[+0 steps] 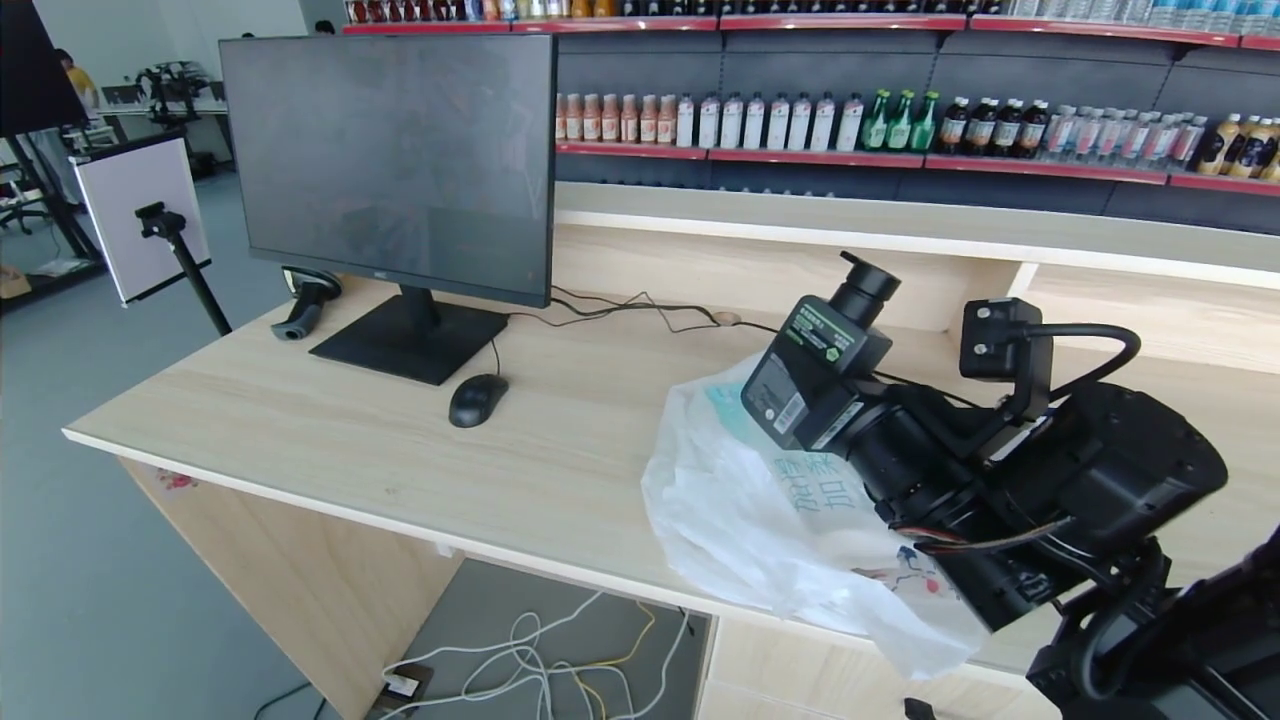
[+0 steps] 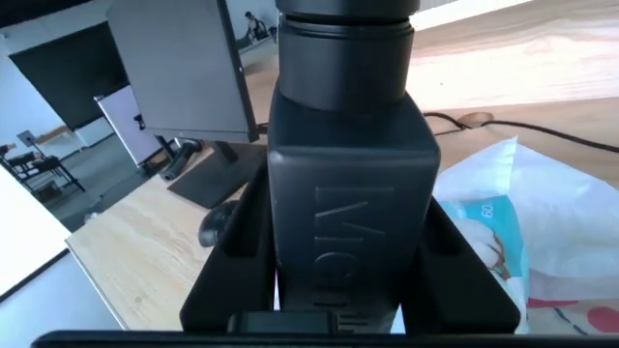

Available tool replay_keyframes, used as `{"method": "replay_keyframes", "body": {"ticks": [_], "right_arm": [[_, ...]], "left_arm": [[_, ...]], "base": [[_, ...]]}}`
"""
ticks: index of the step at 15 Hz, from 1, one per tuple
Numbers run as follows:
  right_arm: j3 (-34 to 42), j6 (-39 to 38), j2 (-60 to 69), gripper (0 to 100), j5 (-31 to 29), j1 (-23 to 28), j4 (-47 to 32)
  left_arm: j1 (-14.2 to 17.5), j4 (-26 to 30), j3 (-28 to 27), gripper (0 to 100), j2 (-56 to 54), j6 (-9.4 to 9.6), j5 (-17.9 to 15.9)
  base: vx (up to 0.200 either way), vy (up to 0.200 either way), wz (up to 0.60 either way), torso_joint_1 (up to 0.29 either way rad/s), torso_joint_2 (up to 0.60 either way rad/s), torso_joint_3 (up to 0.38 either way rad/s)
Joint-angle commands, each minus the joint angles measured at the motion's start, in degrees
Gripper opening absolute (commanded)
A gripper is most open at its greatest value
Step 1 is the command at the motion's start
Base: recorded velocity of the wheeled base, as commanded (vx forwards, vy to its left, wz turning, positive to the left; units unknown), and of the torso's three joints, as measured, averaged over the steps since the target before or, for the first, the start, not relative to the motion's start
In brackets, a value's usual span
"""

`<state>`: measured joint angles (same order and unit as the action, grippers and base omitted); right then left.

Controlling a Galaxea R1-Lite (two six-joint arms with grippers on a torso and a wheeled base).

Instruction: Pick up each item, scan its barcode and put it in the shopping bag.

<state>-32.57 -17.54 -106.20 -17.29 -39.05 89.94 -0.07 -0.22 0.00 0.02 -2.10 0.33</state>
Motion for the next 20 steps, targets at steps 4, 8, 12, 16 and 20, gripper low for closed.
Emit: {"method": "replay_keyframes", "body": {"ticks": [4,8,12,16,20], "right_arm": [[0.41,-3.38,-1.2,0,0.59,0.29,0.06],[-2.06,-12.78,-1.11,0,0.5,-0.77,0.06],[-3.02,-21.83,0.03,0,-0.56,-0.24,0.06],[-3.99,-27.11,-1.11,0,-3.02,-2.79,0.06],[-2.5,-31.59,-3.31,0,-6.27,-3.05,0.06]], "left_arm": [[-0.01,-0.04,0.0,100,-0.02,-0.01,0.02],[-0.01,-0.04,0.0,100,-0.02,-0.01,0.02],[-0.01,-0.04,0.0,100,-0.02,-0.01,0.02],[-0.01,-0.04,0.0,100,-0.02,0.08,0.02],[-0.01,-0.04,0.0,100,-0.02,0.08,0.02]], "base": [[0.0,0.0,0.0,0.0,0.0,0.0],[0.0,0.0,0.0,0.0,0.0,0.0],[0.0,0.0,0.0,0.0,0.0,0.0],[0.0,0.0,0.0,0.0,0.0,0.0],[0.0,0.0,0.0,0.0,0.0,0.0]]}}
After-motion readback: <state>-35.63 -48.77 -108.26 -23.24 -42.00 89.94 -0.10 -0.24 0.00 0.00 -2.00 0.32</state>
